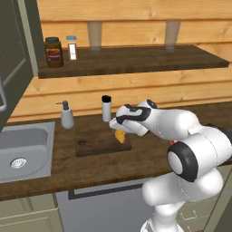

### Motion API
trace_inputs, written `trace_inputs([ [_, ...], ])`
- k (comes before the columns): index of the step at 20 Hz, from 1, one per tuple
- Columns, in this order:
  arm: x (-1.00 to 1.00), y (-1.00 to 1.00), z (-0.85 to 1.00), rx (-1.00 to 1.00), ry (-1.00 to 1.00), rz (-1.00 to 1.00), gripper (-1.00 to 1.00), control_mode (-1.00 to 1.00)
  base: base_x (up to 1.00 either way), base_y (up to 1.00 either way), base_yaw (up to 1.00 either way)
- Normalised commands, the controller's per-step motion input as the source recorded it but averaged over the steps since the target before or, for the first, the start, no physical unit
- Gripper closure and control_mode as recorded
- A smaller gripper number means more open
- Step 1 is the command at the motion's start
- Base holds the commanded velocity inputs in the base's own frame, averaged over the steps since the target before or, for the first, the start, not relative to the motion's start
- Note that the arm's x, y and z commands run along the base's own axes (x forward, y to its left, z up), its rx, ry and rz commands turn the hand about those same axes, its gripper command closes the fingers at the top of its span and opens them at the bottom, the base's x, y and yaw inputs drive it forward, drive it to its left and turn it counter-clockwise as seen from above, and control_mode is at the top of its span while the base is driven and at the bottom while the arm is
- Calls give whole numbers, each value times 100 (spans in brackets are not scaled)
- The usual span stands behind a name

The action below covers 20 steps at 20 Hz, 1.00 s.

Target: From the different types of pastries on the counter, select a croissant and place it on the cutting board. Then retrieve a jar of jam from the cabinet and place it alongside the croissant on the cutting board.

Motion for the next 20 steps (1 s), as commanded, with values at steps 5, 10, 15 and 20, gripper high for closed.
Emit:
trace_inputs([
  [5,-1,0,17,0,-2,2,-100,-100,0,0,0],
  [10,-9,0,62,0,-14,7,-100,-100,0,0,0],
  [15,-53,-22,4,0,-26,9,-100,-100,0,0,0],
  [20,-73,-12,-1,0,-32,13,-100,-100,0,0,0],
])
